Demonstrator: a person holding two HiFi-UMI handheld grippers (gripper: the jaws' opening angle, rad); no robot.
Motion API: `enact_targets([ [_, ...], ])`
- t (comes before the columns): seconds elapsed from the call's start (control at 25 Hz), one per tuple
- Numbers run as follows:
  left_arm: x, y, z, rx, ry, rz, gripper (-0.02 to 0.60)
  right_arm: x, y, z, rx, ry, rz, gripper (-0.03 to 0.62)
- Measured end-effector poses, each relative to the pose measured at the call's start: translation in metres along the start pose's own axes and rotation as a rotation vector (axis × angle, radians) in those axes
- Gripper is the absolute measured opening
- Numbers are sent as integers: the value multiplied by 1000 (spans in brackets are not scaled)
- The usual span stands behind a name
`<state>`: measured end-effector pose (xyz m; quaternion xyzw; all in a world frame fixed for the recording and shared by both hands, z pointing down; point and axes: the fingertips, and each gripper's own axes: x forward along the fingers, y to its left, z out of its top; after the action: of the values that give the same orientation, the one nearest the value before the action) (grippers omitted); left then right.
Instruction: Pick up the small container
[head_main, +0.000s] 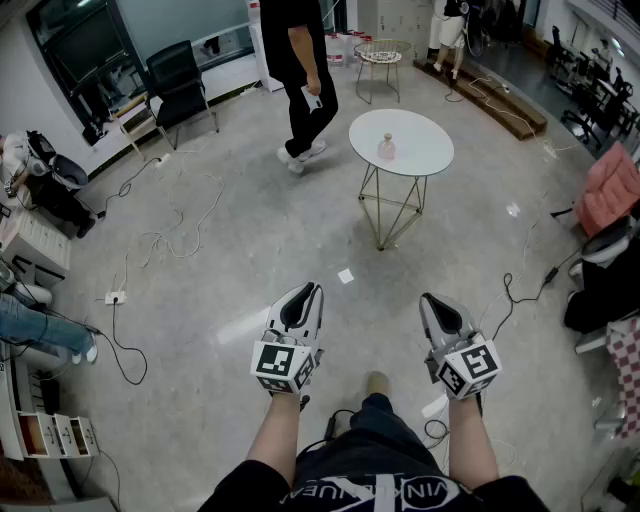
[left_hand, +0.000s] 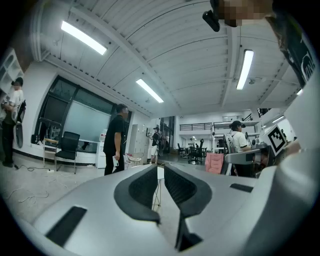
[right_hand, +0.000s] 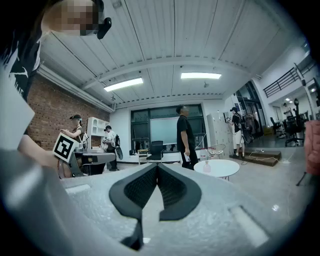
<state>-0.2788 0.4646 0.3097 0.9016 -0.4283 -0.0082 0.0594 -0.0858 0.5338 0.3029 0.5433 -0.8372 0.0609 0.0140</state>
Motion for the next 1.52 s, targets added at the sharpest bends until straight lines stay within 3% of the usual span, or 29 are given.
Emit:
enact_targets([
  [0.2,42,-4,8,18,-3,30,41,19,-45,5,-9,7,-11,6],
  [0.8,128,7,9,2,-9,116,41,73,-126,6,11,22,58,6],
  [1.12,153,0,5,9,-1,118,41,85,-153,3,57,17,94,6],
  [1.52,169,16,12,-12,-12,153,41,92,-181,9,95,16,74,9],
])
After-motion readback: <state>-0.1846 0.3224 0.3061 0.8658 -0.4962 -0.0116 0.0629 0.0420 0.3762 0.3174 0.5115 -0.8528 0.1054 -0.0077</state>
